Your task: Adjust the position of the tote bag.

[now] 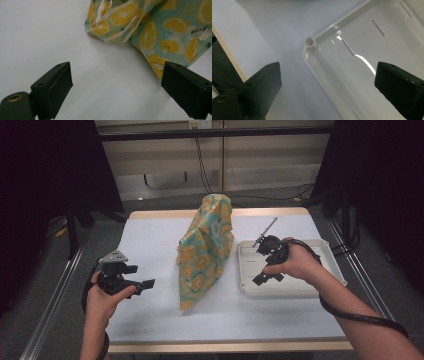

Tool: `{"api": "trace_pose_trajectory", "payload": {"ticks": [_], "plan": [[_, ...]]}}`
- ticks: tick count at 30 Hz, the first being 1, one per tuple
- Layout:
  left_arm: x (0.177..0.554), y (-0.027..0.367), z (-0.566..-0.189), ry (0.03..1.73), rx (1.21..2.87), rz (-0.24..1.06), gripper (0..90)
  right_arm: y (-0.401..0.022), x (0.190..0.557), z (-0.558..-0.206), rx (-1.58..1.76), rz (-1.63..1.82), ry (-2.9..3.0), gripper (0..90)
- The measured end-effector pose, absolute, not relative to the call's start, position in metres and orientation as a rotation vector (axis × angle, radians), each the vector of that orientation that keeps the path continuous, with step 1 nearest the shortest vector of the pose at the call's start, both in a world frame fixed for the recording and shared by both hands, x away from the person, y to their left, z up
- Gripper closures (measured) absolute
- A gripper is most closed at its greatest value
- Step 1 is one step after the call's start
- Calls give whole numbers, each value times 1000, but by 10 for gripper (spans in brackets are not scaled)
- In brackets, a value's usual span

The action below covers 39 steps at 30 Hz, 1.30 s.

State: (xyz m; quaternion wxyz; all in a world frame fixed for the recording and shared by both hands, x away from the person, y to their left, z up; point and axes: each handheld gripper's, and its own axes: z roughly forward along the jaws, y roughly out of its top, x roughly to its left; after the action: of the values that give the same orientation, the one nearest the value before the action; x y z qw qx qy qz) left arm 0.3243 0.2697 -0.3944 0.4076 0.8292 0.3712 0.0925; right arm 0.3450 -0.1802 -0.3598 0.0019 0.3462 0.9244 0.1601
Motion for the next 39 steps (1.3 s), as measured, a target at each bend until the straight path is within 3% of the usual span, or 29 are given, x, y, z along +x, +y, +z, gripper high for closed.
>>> {"api": "trace_pose_trajectory", "payload": {"ticks": [39], "plan": [[326,264,-403,923,2152,199,94,-132,394,-279,1173,418,2859,68]]}}
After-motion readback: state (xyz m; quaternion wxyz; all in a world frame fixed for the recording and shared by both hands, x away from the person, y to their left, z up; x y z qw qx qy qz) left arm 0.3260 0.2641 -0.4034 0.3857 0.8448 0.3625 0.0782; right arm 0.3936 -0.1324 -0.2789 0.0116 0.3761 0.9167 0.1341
